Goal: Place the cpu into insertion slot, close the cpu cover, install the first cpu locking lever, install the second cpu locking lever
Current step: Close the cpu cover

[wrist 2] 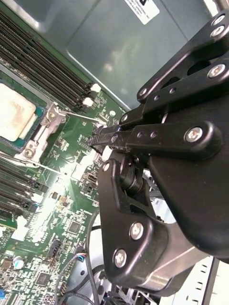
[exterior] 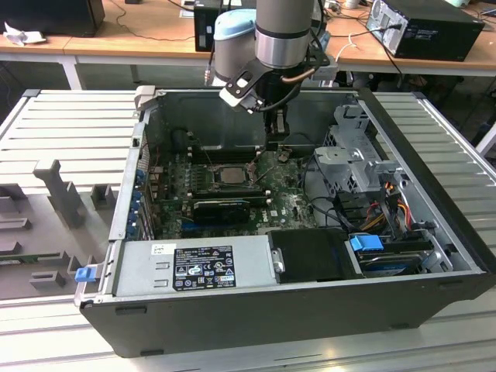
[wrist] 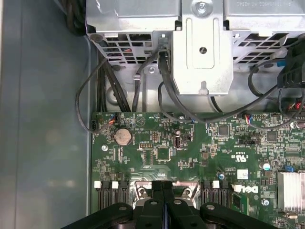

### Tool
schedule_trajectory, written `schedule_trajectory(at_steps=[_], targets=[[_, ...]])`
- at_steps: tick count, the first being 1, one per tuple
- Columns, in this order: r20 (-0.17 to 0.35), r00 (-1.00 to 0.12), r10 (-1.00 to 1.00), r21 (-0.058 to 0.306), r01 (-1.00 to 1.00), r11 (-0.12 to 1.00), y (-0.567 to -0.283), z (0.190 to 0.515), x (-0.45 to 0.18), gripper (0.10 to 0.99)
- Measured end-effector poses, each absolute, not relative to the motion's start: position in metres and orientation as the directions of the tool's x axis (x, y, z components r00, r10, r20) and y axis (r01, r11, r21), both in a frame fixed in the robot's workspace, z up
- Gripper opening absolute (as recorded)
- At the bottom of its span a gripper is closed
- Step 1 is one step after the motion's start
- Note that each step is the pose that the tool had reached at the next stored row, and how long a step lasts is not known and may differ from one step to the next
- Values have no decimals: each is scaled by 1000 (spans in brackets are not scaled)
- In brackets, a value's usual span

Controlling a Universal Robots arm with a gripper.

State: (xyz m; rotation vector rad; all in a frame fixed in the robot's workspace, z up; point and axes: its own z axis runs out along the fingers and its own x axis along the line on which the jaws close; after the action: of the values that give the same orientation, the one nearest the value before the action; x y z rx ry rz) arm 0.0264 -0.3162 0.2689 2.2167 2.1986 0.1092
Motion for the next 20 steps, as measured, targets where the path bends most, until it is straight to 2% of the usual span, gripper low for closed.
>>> schedule_trajectory(at_steps=[15,20], targets=[[37,7,999,60,998,-9,-316,269,47,106],[37,6,999,55,998,-8,-317,258,50,106]])
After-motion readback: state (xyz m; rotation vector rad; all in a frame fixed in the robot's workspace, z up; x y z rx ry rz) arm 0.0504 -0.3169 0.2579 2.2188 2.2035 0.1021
